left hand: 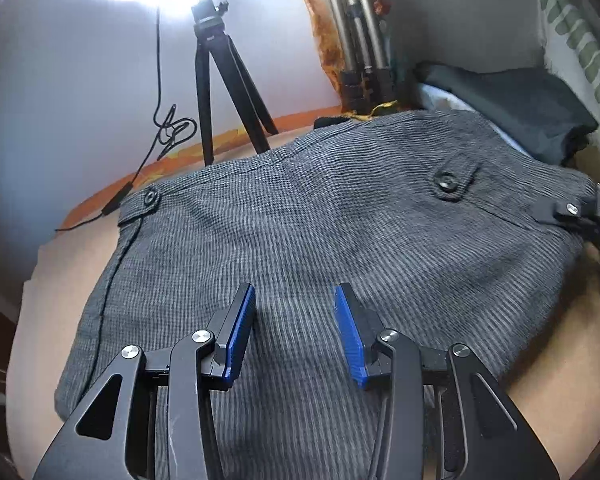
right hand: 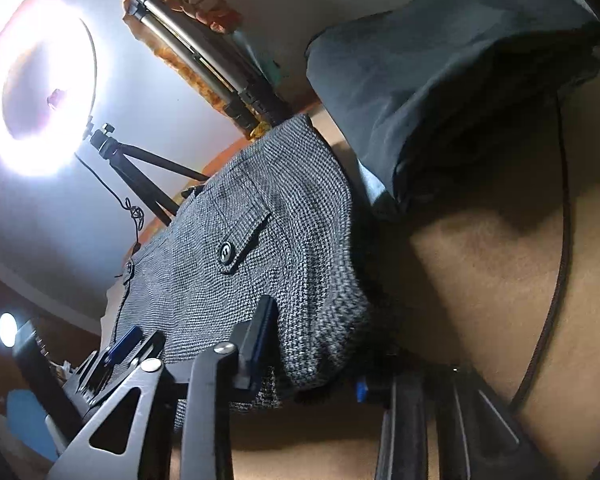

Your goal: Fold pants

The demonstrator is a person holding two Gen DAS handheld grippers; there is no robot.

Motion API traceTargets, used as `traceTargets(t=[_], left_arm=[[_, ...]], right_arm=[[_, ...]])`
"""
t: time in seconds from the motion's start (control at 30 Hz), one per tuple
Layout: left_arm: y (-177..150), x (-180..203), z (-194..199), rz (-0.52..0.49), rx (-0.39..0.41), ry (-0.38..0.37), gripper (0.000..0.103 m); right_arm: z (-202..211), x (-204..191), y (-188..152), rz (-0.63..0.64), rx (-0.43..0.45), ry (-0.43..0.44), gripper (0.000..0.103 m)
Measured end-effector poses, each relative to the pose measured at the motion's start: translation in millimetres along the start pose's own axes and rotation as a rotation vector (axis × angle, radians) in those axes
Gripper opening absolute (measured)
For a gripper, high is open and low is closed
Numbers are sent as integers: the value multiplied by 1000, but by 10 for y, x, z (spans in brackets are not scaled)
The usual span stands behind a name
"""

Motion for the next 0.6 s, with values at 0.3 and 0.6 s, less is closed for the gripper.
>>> traceTargets(t=[0.3,0.6], left_arm=[[-196,159,92,-42,-5,-7,40],[-235,-166,420,51,-43,-72,40]], right_arm=[[98,-187,65,49,57,-13,22],[124,-286,131,54,75,-1,20]])
Point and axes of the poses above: each gripper's, at about its wrist camera, not at the fingertips, and z roughly against the way its jaws point, x to its right, y to its top, the point moved 3 cm from there along -z, roughly the way its jaws point, and after that the axes turned 4 degrees about y, right-handed, at the moved point
